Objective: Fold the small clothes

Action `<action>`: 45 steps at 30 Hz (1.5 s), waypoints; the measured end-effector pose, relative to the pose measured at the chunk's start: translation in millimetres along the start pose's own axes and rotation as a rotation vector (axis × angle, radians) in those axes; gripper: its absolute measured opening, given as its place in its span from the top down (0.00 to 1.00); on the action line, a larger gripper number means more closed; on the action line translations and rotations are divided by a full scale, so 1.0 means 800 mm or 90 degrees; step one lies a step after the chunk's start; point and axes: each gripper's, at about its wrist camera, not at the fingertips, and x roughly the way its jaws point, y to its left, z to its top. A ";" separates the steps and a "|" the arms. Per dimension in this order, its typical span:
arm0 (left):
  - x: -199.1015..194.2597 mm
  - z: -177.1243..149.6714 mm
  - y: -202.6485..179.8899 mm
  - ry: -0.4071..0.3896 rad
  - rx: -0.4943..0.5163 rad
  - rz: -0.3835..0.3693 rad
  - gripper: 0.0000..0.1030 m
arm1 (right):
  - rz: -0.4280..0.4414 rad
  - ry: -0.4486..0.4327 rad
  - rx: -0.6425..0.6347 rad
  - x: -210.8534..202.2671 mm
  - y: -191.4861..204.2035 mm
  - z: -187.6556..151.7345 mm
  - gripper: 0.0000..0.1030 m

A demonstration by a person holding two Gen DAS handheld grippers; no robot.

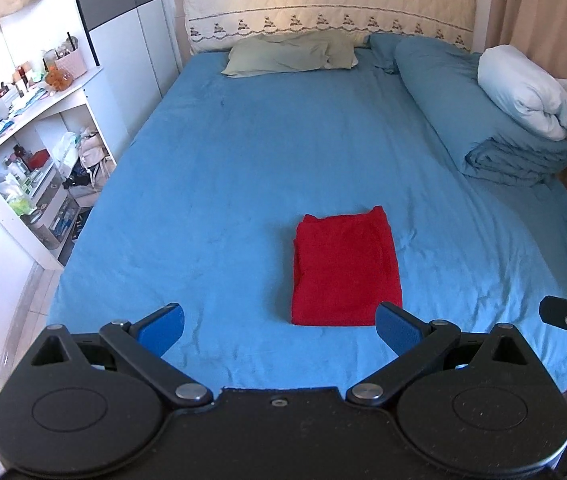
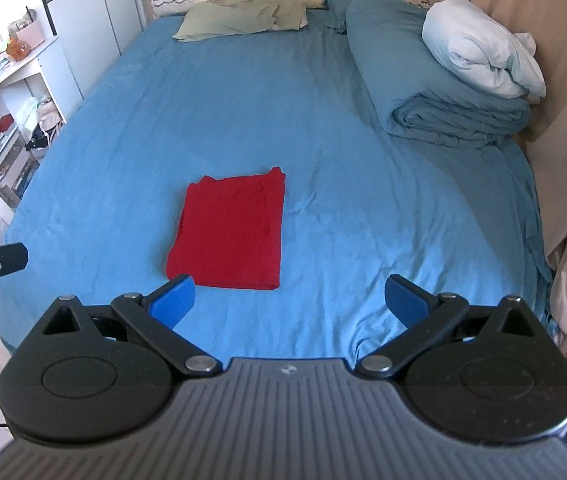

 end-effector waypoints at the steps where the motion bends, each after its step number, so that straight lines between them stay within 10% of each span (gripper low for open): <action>1: 0.000 -0.001 0.001 0.001 -0.001 -0.001 0.00 | -0.001 0.000 0.002 0.000 0.001 0.000 0.00; 45: -0.004 0.006 0.013 -0.027 0.024 -0.017 0.00 | -0.013 0.005 0.025 -0.003 0.003 0.001 0.00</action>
